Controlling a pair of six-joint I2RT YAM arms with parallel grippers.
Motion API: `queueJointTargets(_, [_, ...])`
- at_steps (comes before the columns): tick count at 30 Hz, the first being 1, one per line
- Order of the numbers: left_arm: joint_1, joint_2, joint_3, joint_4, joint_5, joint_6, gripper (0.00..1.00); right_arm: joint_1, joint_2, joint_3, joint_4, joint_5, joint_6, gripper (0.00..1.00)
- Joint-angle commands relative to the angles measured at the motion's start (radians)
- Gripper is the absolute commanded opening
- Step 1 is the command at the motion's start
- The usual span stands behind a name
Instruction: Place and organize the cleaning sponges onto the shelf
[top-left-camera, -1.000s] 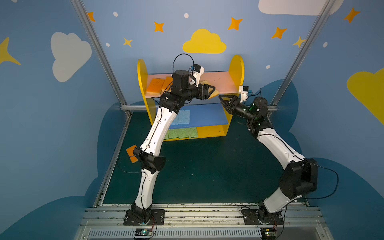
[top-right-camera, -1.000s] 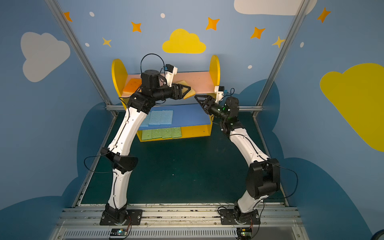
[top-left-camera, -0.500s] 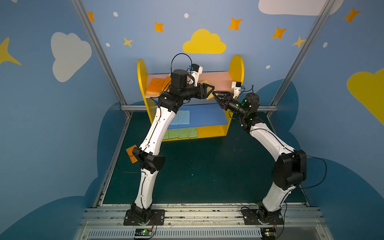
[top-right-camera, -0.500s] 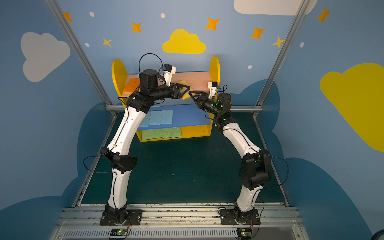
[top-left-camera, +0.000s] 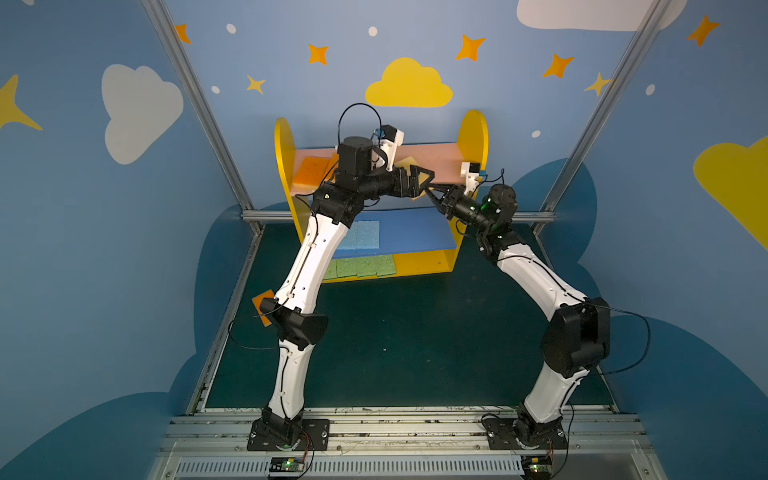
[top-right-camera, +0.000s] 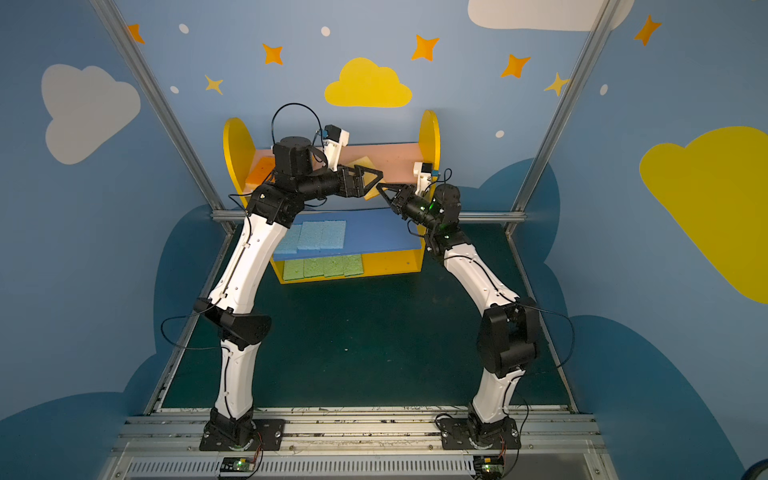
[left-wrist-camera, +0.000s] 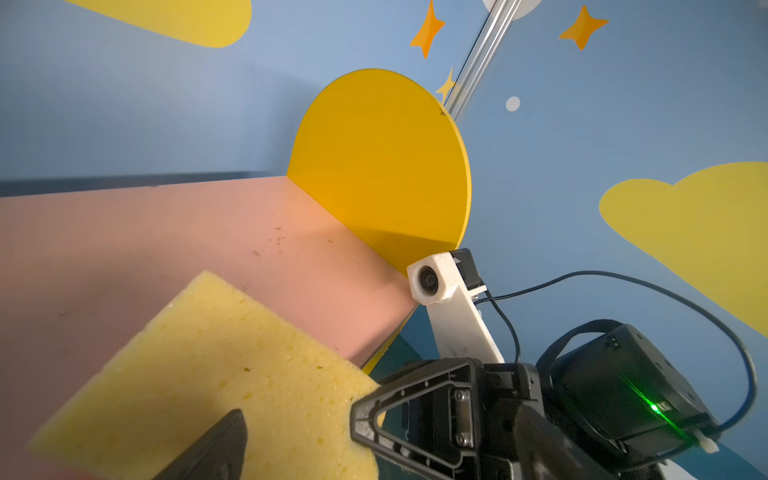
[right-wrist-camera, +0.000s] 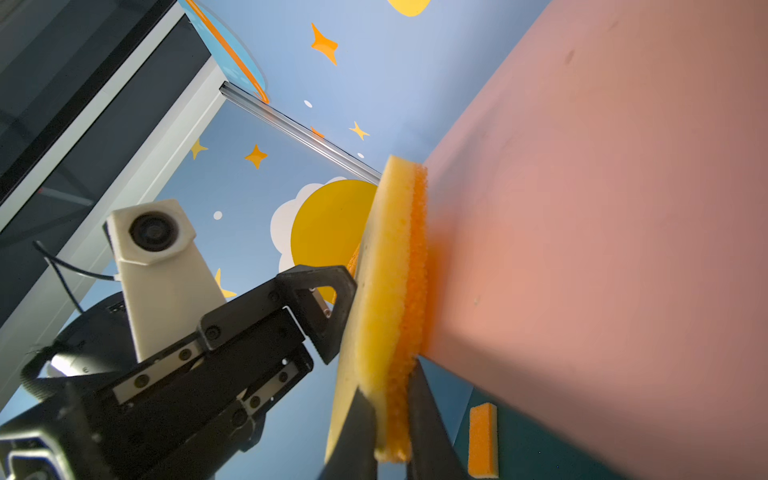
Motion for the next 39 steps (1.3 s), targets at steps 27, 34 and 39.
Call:
queueJointTargets(27, [-0.015, -1.209, -1.638, 0.437, -0.272, -0.104, 1.00, 0.487, 0.215, 0.931, -1.029, 0.934, -1.652, 0.02])
queueJointTargets(34, [-0.023, -1.316, -1.755, 0.405, -0.265, -0.121, 1.00, 0.518, 0.329, 1.011, -0.866, 1.173, -1.838, 0.01])
queueJointTargets(39, [-0.026, -1.365, -1.776, 0.352, -0.270, -0.107, 0.99, 0.515, 0.386, 1.014, -0.766, 1.262, -1.954, 0.01])
